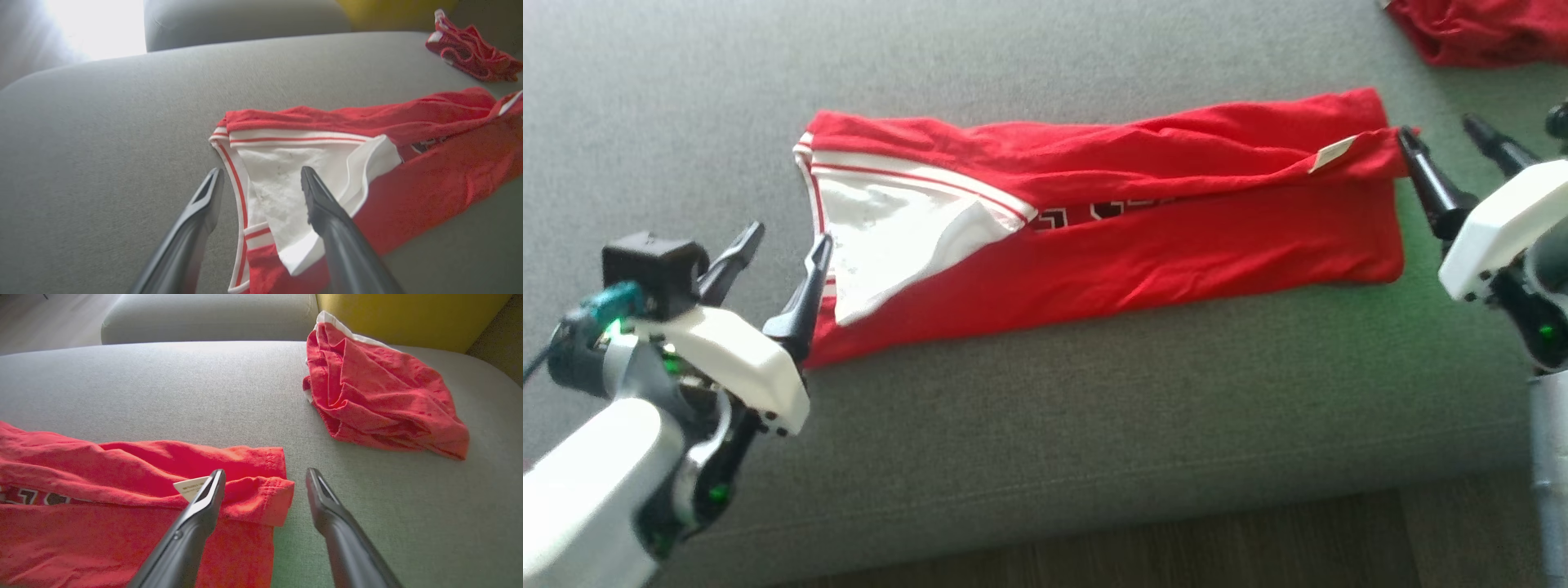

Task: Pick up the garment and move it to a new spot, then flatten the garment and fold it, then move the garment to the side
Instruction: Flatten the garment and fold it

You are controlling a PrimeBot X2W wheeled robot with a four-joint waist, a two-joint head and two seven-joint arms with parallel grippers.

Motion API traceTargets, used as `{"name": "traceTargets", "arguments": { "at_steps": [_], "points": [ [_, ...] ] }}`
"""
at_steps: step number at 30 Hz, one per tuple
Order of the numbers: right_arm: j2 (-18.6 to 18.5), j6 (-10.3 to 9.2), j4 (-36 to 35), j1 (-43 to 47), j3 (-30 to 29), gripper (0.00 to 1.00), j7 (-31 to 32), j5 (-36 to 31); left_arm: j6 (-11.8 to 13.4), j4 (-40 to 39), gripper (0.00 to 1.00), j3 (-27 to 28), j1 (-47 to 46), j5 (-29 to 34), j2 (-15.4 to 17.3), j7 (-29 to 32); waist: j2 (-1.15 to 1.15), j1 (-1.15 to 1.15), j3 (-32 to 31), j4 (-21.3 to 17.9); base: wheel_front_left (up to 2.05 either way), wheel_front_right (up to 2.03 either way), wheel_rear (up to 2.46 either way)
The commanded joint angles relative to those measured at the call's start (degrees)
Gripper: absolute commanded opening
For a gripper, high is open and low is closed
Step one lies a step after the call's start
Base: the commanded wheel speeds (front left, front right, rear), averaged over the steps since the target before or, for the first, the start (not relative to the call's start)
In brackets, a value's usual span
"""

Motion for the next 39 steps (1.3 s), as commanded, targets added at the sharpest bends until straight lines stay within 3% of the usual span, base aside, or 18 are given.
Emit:
{"name": "traceTargets", "arguments": {
  "at_steps": [1, 7, 14, 19, 29, 39],
  "points": [
    [1.1, -0.02, -1.0, 0.3, -0.3, 1.0, -0.8, -0.2, 2.4, -1.2, 1.0, 3.7, 0.1, 1.3, 0.7, -3.1, 0.0, 0.0, -1.9, -0.2, 0.0, 0.0, 0.0],
    [5.2, -0.02, 5.7, 0.0, -3.3, 1.0, -3.2, -1.5, 8.3, -2.3, 1.0, 3.1, 5.8, 3.8, -4.6, -11.0, 0.0, 0.0, -5.4, 1.9, 0.0, 0.0, 0.0],
    [5.5, -0.02, 14.4, -1.3, -8.5, 1.0, -4.5, -4.7, 13.4, -3.9, 1.0, 0.4, 10.1, 7.8, -9.7, -13.9, 0.0, 0.0, -7.4, 5.3, 0.0, 0.0, 0.0],
    [5.3, -0.02, 21.1, -4.9, -12.6, 1.0, -5.5, -7.0, 15.3, -5.2, 1.0, -1.5, 11.8, 10.3, -11.4, -14.5, 0.0, 0.0, -7.7, 7.0, 0.0, 0.0, 0.0],
    [4.3, -0.02, 35.5, -13.0, -18.8, 1.0, -6.5, -15.8, 13.9, -5.5, 1.0, -4.5, 10.1, 11.5, -13.0, -13.4, 0.0, 0.0, -6.8, 7.4, 0.0, 0.0, 0.0],
    [5.6, -0.02, 45.0, -17.6, -17.9, 0.96, -6.4, -21.2, 13.2, -5.2, 1.0, -4.2, 9.5, 11.2, -12.7, -13.4, 0.0, 0.0, -7.0, 6.6, 0.0, 0.0, 0.0]
  ]
}}
